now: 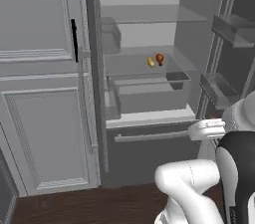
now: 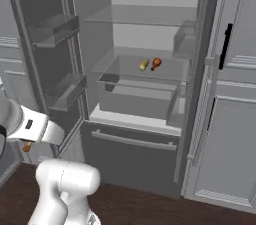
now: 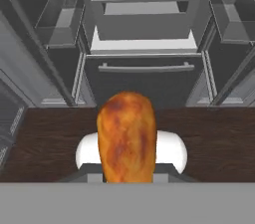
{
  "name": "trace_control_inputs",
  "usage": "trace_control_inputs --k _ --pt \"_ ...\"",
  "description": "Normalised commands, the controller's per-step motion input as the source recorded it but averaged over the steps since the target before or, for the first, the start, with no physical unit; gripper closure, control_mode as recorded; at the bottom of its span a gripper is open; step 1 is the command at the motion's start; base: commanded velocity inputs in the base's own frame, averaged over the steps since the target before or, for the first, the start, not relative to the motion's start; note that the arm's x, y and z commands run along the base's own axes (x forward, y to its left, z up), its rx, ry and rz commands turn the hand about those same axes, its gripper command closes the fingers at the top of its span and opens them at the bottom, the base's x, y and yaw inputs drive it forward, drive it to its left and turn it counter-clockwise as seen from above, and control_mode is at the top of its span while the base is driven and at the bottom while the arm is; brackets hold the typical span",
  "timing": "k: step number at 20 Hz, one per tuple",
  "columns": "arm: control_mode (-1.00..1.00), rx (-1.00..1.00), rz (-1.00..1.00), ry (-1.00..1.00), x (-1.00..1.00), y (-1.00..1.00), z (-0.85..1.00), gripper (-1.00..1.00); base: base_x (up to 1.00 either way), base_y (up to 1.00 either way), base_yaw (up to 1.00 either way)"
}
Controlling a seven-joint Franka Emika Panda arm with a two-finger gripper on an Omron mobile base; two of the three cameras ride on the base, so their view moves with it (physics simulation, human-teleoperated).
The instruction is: Place one cucumber and one chicken drumstick in each tupperware on the nearby counter, to pack two identical lunches.
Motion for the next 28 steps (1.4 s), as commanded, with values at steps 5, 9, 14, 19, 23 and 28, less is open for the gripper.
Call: trace_control_inputs --k 5,9,14,19,23,28 --pt "1.00 0.00 0.00 0.00 0.00 0.00 0.00 1.00 -0.63 0.88 0.46" --pt "1.00 0.00 0.00 0.00 0.00 0.00 0.00 1.00 -0.27 0.98 0.38" --pt "1.00 0.00 0.00 0.00 0.00 0.00 0.00 1.00 0.12 0.91 0.26" --pt "1.00 0.00 0.00 0.00 0.00 0.00 0.00 1.00 0.61 0.40 0.26" --pt "1.00 0.00 0.00 0.00 0.00 0.00 0.00 1.00 0.52 -0.09 0.14" --pt "1.00 0.00 0.00 0.00 0.00 0.00 0.00 1.00 0.62 -0.14 0.01"
